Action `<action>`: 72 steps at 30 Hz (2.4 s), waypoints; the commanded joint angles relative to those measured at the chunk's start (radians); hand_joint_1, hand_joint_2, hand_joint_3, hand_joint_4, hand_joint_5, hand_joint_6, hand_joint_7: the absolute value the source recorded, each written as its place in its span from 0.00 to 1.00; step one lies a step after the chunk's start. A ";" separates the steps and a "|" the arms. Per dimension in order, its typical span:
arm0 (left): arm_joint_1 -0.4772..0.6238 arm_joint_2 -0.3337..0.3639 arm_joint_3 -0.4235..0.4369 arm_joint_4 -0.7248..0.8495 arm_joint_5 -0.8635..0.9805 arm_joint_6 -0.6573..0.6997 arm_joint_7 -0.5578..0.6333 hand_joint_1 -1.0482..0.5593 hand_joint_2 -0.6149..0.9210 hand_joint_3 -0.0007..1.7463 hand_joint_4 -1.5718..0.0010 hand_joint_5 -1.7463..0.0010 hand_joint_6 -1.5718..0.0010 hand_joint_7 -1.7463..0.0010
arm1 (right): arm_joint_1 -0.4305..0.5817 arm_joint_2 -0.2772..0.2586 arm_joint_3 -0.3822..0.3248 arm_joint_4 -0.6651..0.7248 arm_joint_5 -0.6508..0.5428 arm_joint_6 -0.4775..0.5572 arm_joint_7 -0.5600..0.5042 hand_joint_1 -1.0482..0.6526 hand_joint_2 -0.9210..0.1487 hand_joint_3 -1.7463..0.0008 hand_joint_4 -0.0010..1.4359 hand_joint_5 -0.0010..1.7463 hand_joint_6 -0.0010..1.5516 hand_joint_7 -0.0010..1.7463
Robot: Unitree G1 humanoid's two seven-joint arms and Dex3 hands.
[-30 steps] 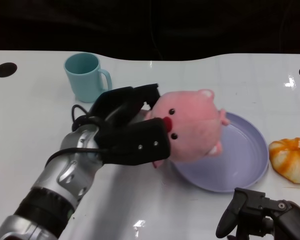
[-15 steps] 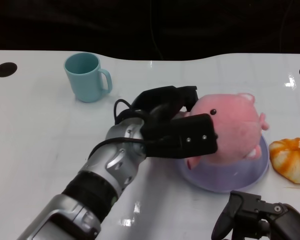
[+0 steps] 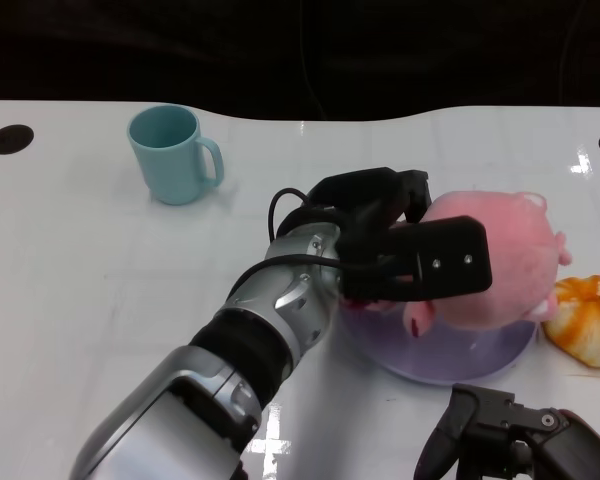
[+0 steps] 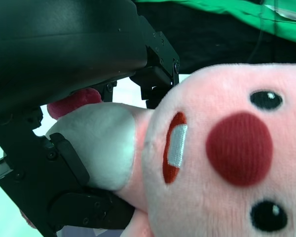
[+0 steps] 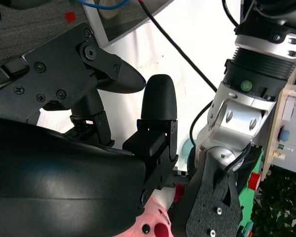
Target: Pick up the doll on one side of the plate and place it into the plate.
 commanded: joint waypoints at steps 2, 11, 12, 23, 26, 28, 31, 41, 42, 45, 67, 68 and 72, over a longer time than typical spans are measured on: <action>-0.043 -0.012 0.010 0.015 -0.011 0.021 0.003 0.46 0.97 0.10 0.65 0.08 0.56 0.79 | 0.008 0.000 -0.005 -0.015 0.008 0.005 -0.005 0.48 0.32 0.42 0.46 0.97 0.40 0.76; -0.044 0.042 -0.130 -0.023 0.123 0.026 -0.025 0.15 1.00 0.19 1.00 0.88 0.90 1.00 | 0.005 -0.007 -0.026 -0.003 0.025 -0.003 0.005 0.47 0.32 0.43 0.46 0.97 0.40 0.77; -0.044 0.047 -0.140 -0.029 0.131 0.026 -0.031 0.12 1.00 0.21 1.00 0.93 0.93 1.00 | 0.004 -0.008 -0.028 -0.002 0.025 -0.005 0.006 0.47 0.32 0.43 0.46 0.97 0.40 0.77; 0.007 0.131 -0.145 -0.200 0.119 0.015 -0.129 0.01 1.00 0.28 1.00 1.00 1.00 1.00 | -0.002 -0.011 -0.048 0.011 0.031 -0.009 0.011 0.48 0.33 0.43 0.47 0.96 0.41 0.77; 0.043 0.172 -0.143 -0.292 0.117 0.017 -0.170 0.00 1.00 0.29 1.00 1.00 1.00 1.00 | -0.001 -0.011 -0.052 0.008 0.032 -0.006 0.013 0.48 0.33 0.42 0.47 0.96 0.41 0.77; 0.073 0.201 -0.140 -0.361 0.117 0.017 -0.194 0.00 1.00 0.29 1.00 1.00 1.00 1.00 | -0.001 -0.012 -0.055 0.007 0.032 -0.004 0.015 0.48 0.33 0.42 0.47 0.97 0.40 0.77; 0.131 0.250 -0.127 -0.491 0.112 0.021 -0.235 0.01 1.00 0.29 1.00 1.00 1.00 1.00 | -0.002 -0.012 -0.058 0.008 0.032 -0.005 0.017 0.49 0.34 0.41 0.47 0.97 0.40 0.77; 0.335 0.370 -0.008 -0.876 -0.003 0.032 -0.356 0.03 1.00 0.28 0.98 0.99 0.98 0.99 | -0.008 -0.011 -0.063 0.016 0.033 -0.009 0.022 0.49 0.35 0.39 0.46 0.98 0.40 0.78; 0.351 0.376 0.004 -0.904 -0.015 0.034 -0.365 0.03 1.00 0.28 0.97 0.98 0.97 0.99 | -0.008 -0.011 -0.063 0.017 0.032 -0.010 0.023 0.49 0.35 0.39 0.46 0.98 0.40 0.78; 0.428 0.412 0.057 -1.006 -0.075 0.013 -0.385 0.05 1.00 0.27 0.96 0.97 0.96 0.98 | -0.009 -0.011 -0.064 0.016 0.031 -0.004 0.023 0.49 0.35 0.40 0.46 0.98 0.40 0.78; 0.895 0.437 0.316 -1.199 -0.410 -0.335 -0.274 0.42 1.00 0.08 0.86 0.44 0.66 0.89 | -0.019 -0.014 -0.074 0.048 0.039 -0.029 0.035 0.49 0.34 0.41 0.46 0.97 0.40 0.77; 0.918 0.432 0.325 -1.215 -0.434 -0.323 -0.278 0.46 0.99 0.08 0.84 0.42 0.63 0.87 | -0.019 -0.014 -0.074 0.047 0.039 -0.027 0.035 0.49 0.34 0.41 0.46 0.97 0.40 0.77; 0.987 0.407 0.353 -1.262 -0.562 -0.280 -0.306 0.54 0.85 0.30 0.72 0.38 0.55 0.78 | -0.018 -0.014 -0.073 0.045 0.036 -0.028 0.034 0.49 0.34 0.41 0.47 0.97 0.40 0.77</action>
